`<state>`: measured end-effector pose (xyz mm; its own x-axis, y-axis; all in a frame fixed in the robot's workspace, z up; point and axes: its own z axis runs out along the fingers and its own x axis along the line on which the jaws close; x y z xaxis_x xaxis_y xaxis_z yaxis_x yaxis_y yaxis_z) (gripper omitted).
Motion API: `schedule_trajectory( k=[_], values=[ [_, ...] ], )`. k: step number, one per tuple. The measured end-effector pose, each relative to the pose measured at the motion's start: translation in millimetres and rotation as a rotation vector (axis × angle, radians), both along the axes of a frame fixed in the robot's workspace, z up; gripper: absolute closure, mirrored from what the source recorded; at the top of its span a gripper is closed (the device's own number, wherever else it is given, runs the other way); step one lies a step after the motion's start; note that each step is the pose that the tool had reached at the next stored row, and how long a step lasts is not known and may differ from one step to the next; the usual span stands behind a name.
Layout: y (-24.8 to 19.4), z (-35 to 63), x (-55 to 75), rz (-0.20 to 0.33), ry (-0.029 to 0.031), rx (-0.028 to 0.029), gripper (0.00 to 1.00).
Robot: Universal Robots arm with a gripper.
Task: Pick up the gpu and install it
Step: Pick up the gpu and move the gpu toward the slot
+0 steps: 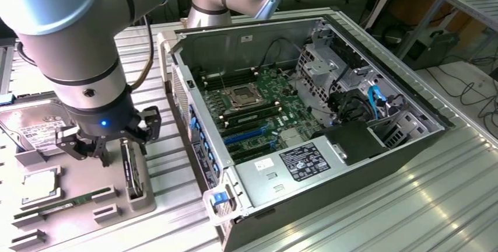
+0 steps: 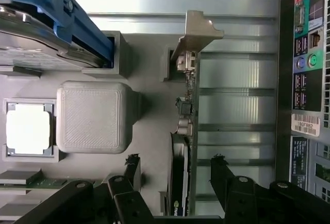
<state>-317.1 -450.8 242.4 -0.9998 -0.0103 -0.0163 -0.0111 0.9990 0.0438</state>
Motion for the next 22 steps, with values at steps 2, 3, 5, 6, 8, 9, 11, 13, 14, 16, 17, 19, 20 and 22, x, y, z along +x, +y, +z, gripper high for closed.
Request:
schedule_trajectory(
  k=[2, 3, 5, 6, 8, 9, 11, 13, 14, 16, 17, 19, 20, 22],
  values=[
    [0.0, -3.4, -0.1, 0.000, 0.0008, -0.0001, 0.34],
    [0.0, -5.4, -0.1, 0.000, 0.0010, 0.0000, 0.34],
    [0.0, -9.0, -0.1, 0.000, 0.0016, -0.0002, 0.34],
    [0.0, -10.8, -0.1, 0.000, 0.0017, -0.0001, 0.34],
    [0.0, -14.4, -0.1, 0.000, 0.0018, -0.0001, 0.34],
    [-0.4, -17.3, -0.1, 0.000, 0.0019, -0.0001, 0.34],
    [-0.5, -20.7, -0.2, 0.000, 0.0023, -0.0001, 0.34],
    [-0.6, -21.2, -0.2, 0.000, 0.0026, -0.0003, 0.35],
    [-0.6, -21.2, -0.2, 0.000, 0.0026, -0.0003, 0.42],
    [-0.6, -21.7, -0.1, 0.000, 0.0023, 0.0001, 0.49],
    [-0.8, -22.2, -0.1, 0.000, 0.0021, 0.0003, 0.49],
    [-1.6, -23.1, -0.1, 0.000, 0.0024, 0.0001, 0.49],
    [-1.9, -23.7, -0.1, 0.000, 0.0022, 0.0003, 0.49],
    [-2.4, -23.9, -0.1, 0.000, 0.0023, 0.0002, 0.49]
  ],
)
